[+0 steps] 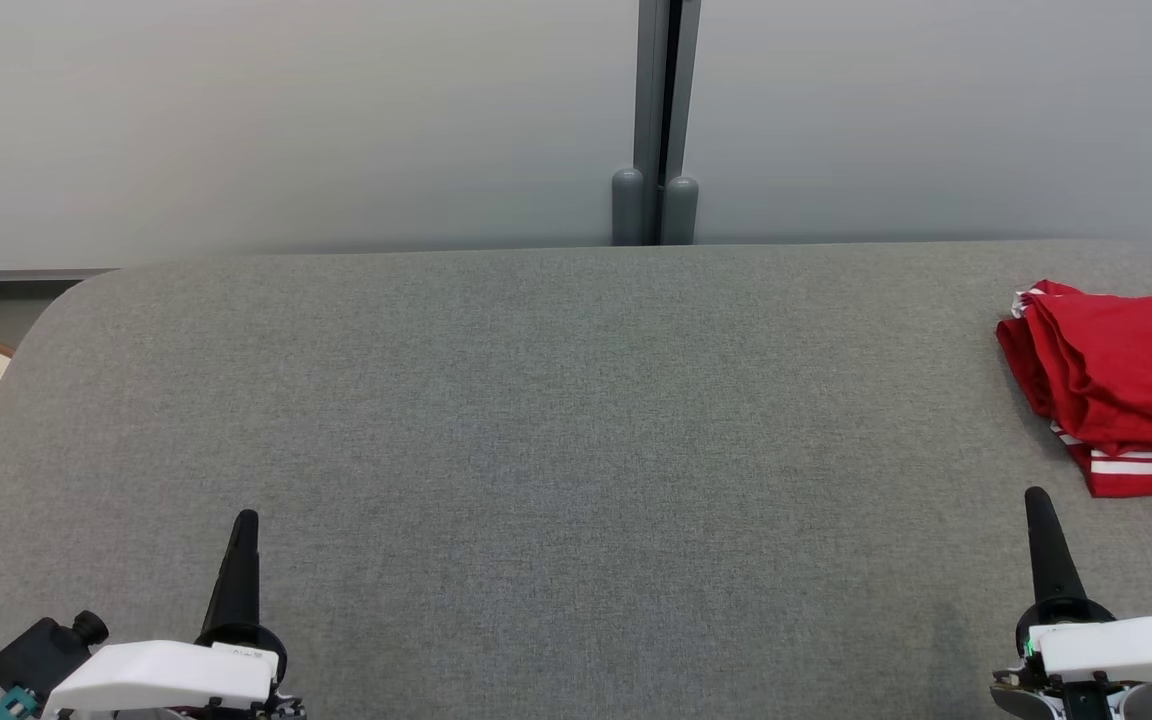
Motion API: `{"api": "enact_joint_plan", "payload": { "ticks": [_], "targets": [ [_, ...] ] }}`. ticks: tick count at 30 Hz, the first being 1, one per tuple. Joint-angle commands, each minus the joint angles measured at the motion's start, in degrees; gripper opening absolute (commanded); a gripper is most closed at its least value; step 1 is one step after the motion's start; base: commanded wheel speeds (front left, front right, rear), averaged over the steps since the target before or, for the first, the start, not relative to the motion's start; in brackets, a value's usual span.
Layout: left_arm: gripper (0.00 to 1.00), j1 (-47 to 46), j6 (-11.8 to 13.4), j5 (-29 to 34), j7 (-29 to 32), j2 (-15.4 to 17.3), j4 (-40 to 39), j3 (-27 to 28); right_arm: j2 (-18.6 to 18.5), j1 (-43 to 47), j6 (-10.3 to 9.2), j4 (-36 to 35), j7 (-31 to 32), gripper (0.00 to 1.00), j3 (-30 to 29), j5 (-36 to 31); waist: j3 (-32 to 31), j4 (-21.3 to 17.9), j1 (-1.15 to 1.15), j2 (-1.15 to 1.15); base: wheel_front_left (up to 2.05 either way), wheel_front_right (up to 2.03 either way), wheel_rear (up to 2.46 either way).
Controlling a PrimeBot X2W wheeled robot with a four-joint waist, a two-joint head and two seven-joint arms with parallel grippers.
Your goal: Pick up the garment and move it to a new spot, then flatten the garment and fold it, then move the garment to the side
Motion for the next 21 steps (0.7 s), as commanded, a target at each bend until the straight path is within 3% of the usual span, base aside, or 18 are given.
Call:
{"api": "enact_joint_plan", "payload": {
  "ticks": [1, 21],
  "targets": [
    [0.0, -1.8, -0.4, -1.62, 0.29, 0.43, -0.21, 0.54, -0.38, -1.13, 0.01, -0.14, 0.47, 0.0, -0.46, 1.82, 0.02, -0.03, 0.0, 0.0, 0.0, 0.0, 0.0],
    [0.0, -3.98, -1.96, -12.39, 3.15, 0.36, 1.57, 2.66, -0.22, -2.97, 0.0, 1.05, 3.44, 0.0, -2.12, 12.67, 0.26, -0.46, 0.0, 0.0, 0.0, 0.0, 0.0]
  ]
}}
